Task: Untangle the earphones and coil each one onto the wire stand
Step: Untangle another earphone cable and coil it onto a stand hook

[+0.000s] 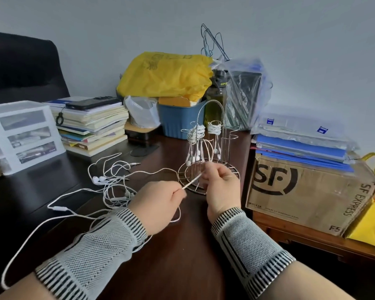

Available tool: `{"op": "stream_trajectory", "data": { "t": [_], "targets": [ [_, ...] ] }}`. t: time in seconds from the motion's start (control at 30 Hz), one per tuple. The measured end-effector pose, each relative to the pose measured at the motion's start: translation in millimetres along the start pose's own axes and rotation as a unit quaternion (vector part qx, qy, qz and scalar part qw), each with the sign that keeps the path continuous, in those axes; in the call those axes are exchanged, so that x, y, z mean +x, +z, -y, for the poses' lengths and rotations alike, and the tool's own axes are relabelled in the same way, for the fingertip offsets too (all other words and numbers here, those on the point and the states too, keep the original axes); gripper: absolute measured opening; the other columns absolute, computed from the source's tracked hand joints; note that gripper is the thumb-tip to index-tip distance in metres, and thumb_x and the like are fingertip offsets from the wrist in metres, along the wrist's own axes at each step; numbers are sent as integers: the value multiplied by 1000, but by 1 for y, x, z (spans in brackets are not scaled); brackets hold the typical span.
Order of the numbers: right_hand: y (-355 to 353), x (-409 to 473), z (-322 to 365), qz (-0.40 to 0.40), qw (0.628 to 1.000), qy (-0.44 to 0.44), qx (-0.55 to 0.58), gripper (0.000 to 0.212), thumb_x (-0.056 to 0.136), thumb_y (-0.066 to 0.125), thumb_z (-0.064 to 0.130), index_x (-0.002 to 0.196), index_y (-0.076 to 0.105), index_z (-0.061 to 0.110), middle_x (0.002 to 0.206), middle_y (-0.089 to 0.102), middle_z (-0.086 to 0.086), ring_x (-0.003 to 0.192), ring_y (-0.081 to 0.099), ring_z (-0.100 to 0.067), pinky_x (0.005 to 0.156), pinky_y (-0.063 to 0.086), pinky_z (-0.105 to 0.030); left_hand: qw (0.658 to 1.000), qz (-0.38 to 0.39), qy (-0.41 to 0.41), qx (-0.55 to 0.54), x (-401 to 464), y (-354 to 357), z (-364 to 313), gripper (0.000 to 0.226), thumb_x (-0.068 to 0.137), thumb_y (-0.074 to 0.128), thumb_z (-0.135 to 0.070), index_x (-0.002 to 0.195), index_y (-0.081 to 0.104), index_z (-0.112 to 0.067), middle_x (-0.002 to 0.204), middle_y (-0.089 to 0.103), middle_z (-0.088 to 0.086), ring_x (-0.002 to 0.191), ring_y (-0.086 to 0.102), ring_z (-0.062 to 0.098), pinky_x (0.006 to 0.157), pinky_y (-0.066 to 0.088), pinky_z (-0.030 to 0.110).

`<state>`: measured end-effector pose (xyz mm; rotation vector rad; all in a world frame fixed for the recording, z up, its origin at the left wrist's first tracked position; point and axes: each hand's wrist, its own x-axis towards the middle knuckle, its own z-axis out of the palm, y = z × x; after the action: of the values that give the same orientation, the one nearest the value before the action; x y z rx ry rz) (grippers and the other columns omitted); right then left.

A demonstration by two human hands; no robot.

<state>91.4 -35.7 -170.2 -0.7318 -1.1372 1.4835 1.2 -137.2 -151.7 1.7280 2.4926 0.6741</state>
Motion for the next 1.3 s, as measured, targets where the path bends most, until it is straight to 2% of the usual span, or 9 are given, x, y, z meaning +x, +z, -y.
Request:
{"op": "stream_trajectory", "data": {
  "t": [0.13, 0.27, 0.37, 0.5, 0.6, 0.73, 0.83, 1.0, 1.3],
  "targets": [
    [-1, 7, -11, -15, 997, -32, -69, 20, 87, 56, 29, 70, 62, 19, 73, 72, -8, 75, 67, -35, 79, 55, -50, 999, 19, -35, 26, -4, -19, 34, 30, 99, 41, -36, 93, 69, -28, 92, 69, -7, 89, 60, 15, 84, 47, 33],
    [-3, 8, -12, -37, 985, -69, -154, 23, 91, 56, 22, 69, 62, 20, 62, 69, 4, 60, 62, -9, 67, 53, -33, 995, -53, -60, 53, -6, -32, 51, 28, 101, 38, -36, 96, 66, -33, 67, 65, -7, 70, 59, 10, 64, 41, 30],
    [-4, 7, -15, -33, 968, -111, -224, 7, 84, 56, 28, 81, 60, 23, 79, 71, 4, 76, 66, -10, 78, 54, -38, 991, -71, -16, 116, -4, -22, 49, 32, 102, 35, -39, 105, 66, -30, 81, 69, -3, 84, 62, 22, 72, 44, 34],
    [-1, -16, -6, -27, 882, -336, -329, 38, 84, 57, 10, 122, 54, 14, 113, 52, -2, 94, 46, 4, 84, 37, -13, 986, -86, 66, 131, -2, -12, 41, 46, 92, 22, -49, 96, 62, -27, 81, 67, -1, 82, 63, 27, 72, 49, 41],
    [5, -35, -4, 52, 800, -466, -374, 54, 78, 48, 12, 132, 49, 13, 133, 45, -8, 114, 51, -13, 79, 46, -20, 980, -89, 96, 149, -5, -11, 30, 39, 95, 26, -40, 100, 62, -27, 86, 69, 2, 86, 64, 29, 73, 50, 42],
    [4, -43, -9, 82, 762, -463, -446, 52, 78, 45, 20, 130, 52, 16, 135, 52, -5, 94, 68, -26, 63, 55, -33, 982, -76, 86, 148, -11, -12, 19, 25, 101, 37, -34, 110, 59, -28, 100, 69, 1, 99, 63, 27, 81, 48, 39],
    [2, -51, -14, 118, 735, -433, -508, 52, 79, 36, 26, 120, 64, 11, 97, 69, -4, 64, 68, -26, 46, 53, -31, 980, -56, 88, 170, -15, -12, 12, 25, 101, 35, -29, 112, 56, -23, 108, 66, 2, 106, 60, 26, 83, 43, 37],
    [-17, -48, -8, 109, 761, -407, -494, 36, 87, 38, 31, 84, 70, 14, 74, 61, -2, 55, 61, -25, 47, 50, -29, 985, -34, 107, 128, -19, -13, 13, 25, 101, 37, -39, 85, 50, -24, 87, 65, 0, 90, 60, 26, 77, 45, 39],
    [-73, -18, 25, -53, 831, -268, -485, 19, 98, 47, 15, 95, 64, 7, 88, 55, 1, 77, 52, -18, 66, 33, -26, 992, -53, 20, 111, -12, -40, 39, 31, 102, 34, -38, 104, 63, -28, 89, 69, -1, 84, 61, 22, 70, 43, 34]
  ]
}}
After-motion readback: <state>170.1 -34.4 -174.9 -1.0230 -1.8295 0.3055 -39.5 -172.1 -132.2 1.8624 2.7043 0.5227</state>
